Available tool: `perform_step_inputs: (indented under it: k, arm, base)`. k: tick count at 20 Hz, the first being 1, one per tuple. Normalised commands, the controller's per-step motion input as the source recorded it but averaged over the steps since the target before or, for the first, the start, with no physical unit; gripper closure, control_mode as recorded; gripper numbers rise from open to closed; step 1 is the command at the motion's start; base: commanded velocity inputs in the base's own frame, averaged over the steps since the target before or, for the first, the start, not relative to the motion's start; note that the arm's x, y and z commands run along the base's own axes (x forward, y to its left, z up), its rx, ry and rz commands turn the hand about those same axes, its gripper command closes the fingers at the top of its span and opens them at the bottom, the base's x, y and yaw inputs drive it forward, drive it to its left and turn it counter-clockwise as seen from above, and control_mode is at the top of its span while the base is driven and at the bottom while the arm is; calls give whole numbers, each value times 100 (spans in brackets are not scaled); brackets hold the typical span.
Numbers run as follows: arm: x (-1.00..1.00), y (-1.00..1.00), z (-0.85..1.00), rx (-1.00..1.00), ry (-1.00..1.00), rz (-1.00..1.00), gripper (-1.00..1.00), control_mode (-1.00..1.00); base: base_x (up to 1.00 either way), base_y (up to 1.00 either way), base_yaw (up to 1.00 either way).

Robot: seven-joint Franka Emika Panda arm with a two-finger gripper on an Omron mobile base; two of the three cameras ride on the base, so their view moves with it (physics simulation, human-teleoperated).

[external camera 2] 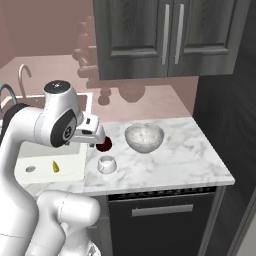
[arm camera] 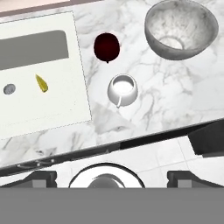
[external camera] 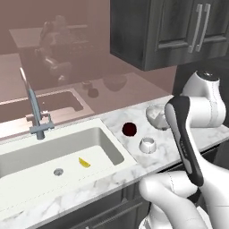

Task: Clear the mugs and bowl far away from the sink.

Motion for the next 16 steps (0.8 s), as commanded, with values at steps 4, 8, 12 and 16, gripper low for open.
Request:
perform_step_inputs:
  k: [4,8,12,16]
  arm:
    - [0,8,-33,0,0,0,-100,-100]
    - [8,12,-39,-3,5,-1,-100,-100]
    - [23,15,-39,-4,10,0,-100,-100]
    - [16,1,-44,0,7,0,-100,-100]
  base:
    - [0,0,0]
    - [0,0,0]
    - [0,0,0]
    - [0,0,0]
